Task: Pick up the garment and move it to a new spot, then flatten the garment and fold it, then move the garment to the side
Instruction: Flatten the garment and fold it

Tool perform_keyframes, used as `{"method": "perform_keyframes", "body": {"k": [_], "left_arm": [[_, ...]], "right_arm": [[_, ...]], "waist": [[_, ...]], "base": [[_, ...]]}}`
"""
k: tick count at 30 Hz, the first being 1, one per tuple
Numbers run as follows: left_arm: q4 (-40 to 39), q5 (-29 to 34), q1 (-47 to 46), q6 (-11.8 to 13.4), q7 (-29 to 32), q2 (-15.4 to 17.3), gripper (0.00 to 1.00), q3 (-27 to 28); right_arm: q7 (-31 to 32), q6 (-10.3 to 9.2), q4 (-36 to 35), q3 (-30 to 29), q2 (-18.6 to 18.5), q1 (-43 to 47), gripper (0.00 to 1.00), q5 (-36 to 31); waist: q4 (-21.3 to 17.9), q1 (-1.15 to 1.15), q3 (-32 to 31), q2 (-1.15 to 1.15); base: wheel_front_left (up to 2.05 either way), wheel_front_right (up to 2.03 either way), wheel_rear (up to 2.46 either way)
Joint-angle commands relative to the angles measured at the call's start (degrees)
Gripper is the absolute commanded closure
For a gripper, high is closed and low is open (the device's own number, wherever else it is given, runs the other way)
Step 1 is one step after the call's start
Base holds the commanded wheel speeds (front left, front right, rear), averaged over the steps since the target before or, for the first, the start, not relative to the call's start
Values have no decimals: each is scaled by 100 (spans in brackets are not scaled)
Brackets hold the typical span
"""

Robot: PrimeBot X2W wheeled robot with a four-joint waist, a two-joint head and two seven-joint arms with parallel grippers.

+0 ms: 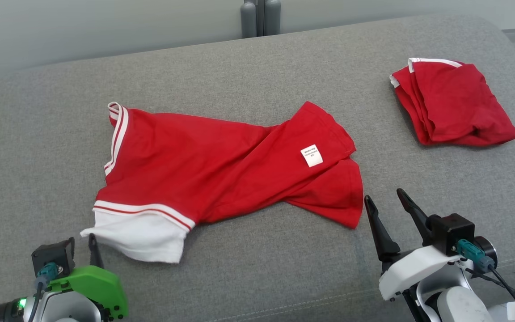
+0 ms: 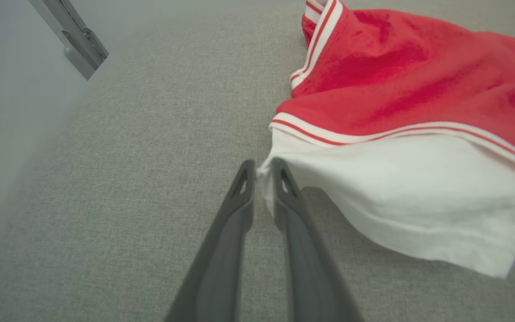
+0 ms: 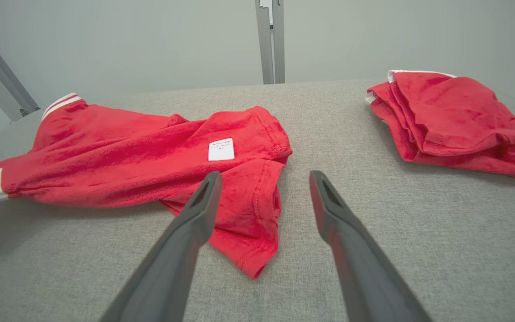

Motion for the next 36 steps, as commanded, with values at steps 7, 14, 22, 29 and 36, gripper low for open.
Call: {"method": "perform_keyframes", "body": {"k": [7, 14, 22, 29, 36], "left_arm": [[183, -209, 242, 16, -332, -222, 0, 188], [-44, -540, 366, -370, -1221, -625, 0, 638], [-189, -200, 563, -1149, -1488, -1239, 0, 1181], [-273, 585, 881, -1749, -1486, -1777, 0, 1732], [-218, 1222, 1313, -2405, -1481, -2202, 0, 2251]], "right_arm": [[56, -3, -42, -47, -4, 106, 0, -69], [97, -3, -54, -59, -3, 150, 0, -74], [68, -3, 52, -129, -4, 273, 0, -4], [-11, -3, 177, -211, -4, 364, 0, 70], [-127, -3, 332, -291, -5, 464, 0, 88]], "waist": [[65, 0, -88, 0], [189, 0, -235, 0], [376, 0, -556, 0], [545, 0, -772, 0], [710, 0, -885, 0]], "base": [[0, 0, 0], [0, 0, 0], [0, 0, 0], [0, 0, 0], [0, 0, 0]]}}
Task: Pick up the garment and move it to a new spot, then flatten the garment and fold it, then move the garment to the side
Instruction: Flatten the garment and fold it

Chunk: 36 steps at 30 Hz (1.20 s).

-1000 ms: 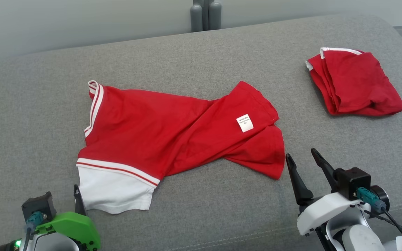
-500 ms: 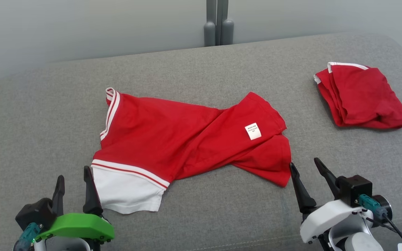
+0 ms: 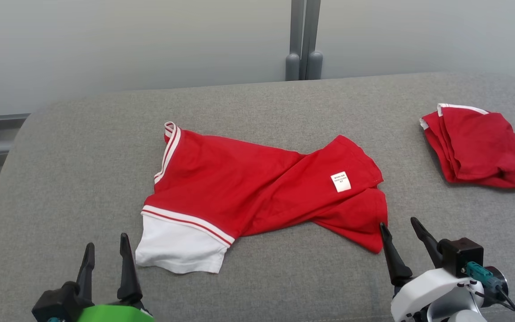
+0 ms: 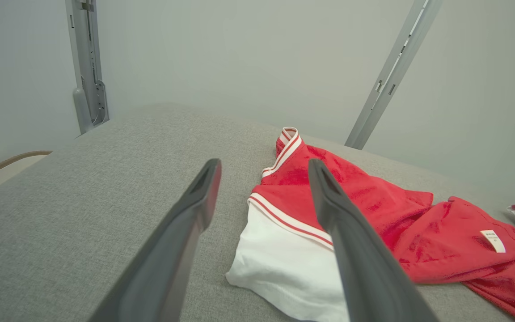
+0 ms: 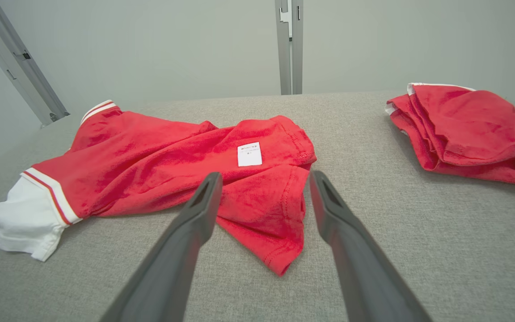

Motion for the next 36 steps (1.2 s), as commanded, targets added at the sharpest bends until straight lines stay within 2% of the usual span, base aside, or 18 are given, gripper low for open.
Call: {"method": "perform_keyframes", "body": {"k": [1, 7, 12, 22, 36], "left_arm": [[48, 173, 170, -158, -1, -47, 0, 81], [94, 587, 353, -442, -1, 7, 0, 192], [-5, 1015, 567, -542, -1, 56, 0, 286], [125, 1176, 707, -679, -1, -39, 0, 544], [481, 1286, 551, -839, -1, -97, 0, 546]], "right_arm": [[-53, -3, 47, -30, -4, 71, 0, 24], [-147, -3, 107, -93, -5, 122, 0, -55], [-280, -3, 94, -187, -4, 194, 0, -132], [-321, -3, 41, -246, -5, 252, 0, -215], [-214, -3, 13, -222, -4, 184, 0, -253]], "waist": [[69, 0, -57, 0], [135, 0, -106, 0], [193, 0, -144, 0], [245, 0, -82, 0], [210, 0, -23, 0]], "base": [[0, 0, 0], [0, 0, 0], [0, 0, 0], [0, 0, 0], [0, 0, 0]]}}
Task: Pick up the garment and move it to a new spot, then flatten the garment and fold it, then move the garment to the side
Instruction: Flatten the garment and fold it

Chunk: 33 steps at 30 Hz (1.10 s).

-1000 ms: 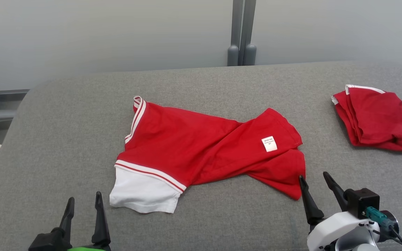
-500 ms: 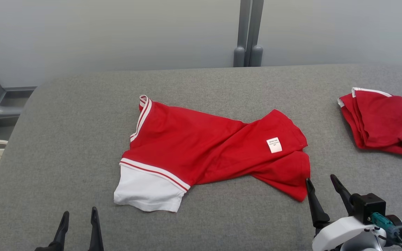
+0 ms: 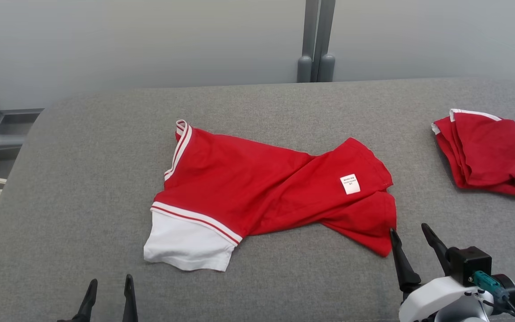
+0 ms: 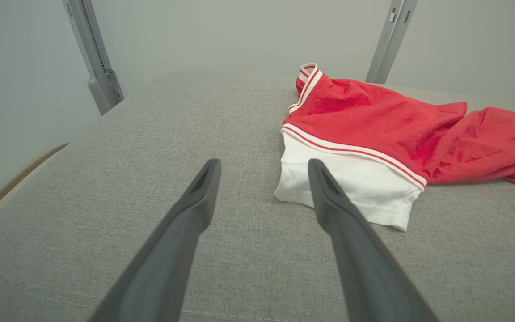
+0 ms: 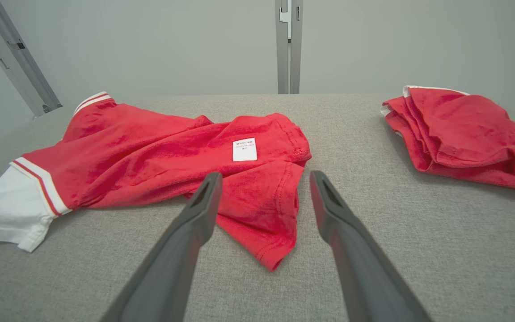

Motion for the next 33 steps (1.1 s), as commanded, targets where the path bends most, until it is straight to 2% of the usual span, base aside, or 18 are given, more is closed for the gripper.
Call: {"method": "perform_keyframes", "body": {"k": [1, 7, 12, 18, 23, 29, 30, 31, 32, 33], "left_arm": [[81, 6, -98, -37, -2, 17, 0, -25], [467, -126, -410, -209, 539, 139, 0, -138], [686, -187, -849, -292, 1070, 310, 0, -170], [1188, -197, -1589, -533, 1734, 564, 0, -473], [1532, -280, -2031, -652, 1910, 689, 0, -729], [1772, -426, -2294, -691, 1873, 750, 0, -915], [1789, -429, -2322, -694, 1854, 764, 1, -959], [1796, -466, -2350, -700, 1830, 763, 9, -996], [1793, -493, -2365, -706, 1791, 752, 19, -1035], [1791, -487, -2375, -709, 1765, 770, 36, -1083]], "right_arm": [[39, -3, -36, 4, -4, -36, 0, -70], [526, -3, -135, 76, -99, -371, 0, -346], [1113, -3, -204, 171, -424, -819, 0, -269], [1802, -3, -250, 372, -992, -1621, 0, -120], [1951, -3, -180, 614, -1301, -2085, 0, -5], [1957, -3, 20, 834, -1483, -2360, 0, 110], [1970, -3, 63, 873, -1513, -2383, 0, 137], [1950, -3, 102, 891, -1541, -2410, 0, 157], [1935, -3, 144, 907, -1568, -2427, 0, 176], [1922, -3, 191, 927, -1586, -2442, 0, 189]], "waist": [[-4, 0, 10, 0], [-5, 0, 130, 0], [2, 0, 353, 0], [-18, 0, 790, 0], [-79, 0, 1076, 0], [-110, 0, 1216, 0], [-109, 0, 1227, 0], [-106, 0, 1234, 0], [-100, 0, 1238, 0], [-95, 0, 1239, 0]], "base": [[0, 0, 0], [0, 0, 0], [0, 0, 0], [0, 0, 0], [0, 0, 0], [0, 0, 0], [0, 0, 0], [0, 0, 0], [0, 0, 0], [0, 0, 0]]}}
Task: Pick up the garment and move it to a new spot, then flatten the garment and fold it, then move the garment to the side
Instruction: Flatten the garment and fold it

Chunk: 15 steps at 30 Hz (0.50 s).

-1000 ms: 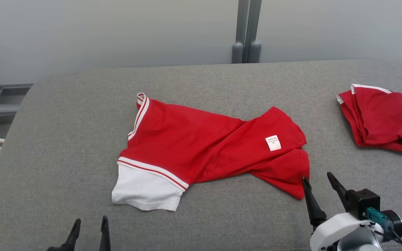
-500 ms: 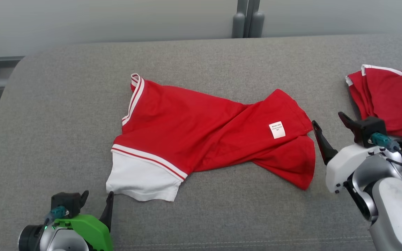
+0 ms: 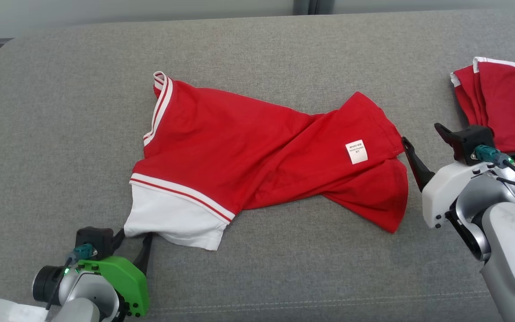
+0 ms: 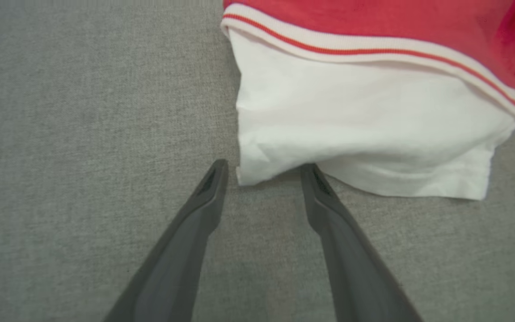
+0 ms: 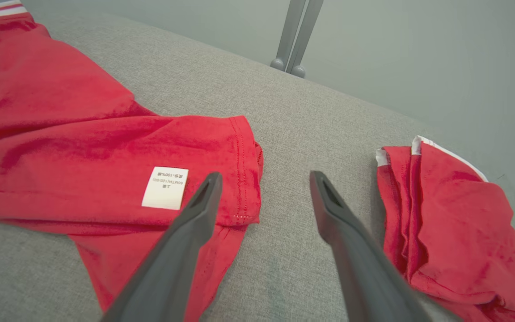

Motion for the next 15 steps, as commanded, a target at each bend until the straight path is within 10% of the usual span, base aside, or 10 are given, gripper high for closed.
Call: {"method": "perform_keyframes", "body": {"k": [1, 4, 6, 15], "left_arm": [[-5, -11, -90, -15, -54, 64, 54, -20], [-31, -33, -113, -21, -150, 114, 66, -130], [-36, -47, -113, -24, -203, 142, 100, -189], [-138, -107, -19, -26, -165, 257, 100, -333]], "right_arm": [[-52, -3, 38, 20, -30, -61, 0, 45], [-68, -3, 155, 75, -77, -109, 0, 80], [-111, -3, 227, 93, -89, -110, 0, 95], [333, -3, 775, 258, -203, -308, 0, 297]], "waist": [[8, -1, -3, 0], [33, -1, -16, 0], [49, -1, -31, 0], [136, -1, -6, 0]], "base": [[0, 0, 0], [0, 0, 0], [0, 0, 0], [0, 0, 0]]}}
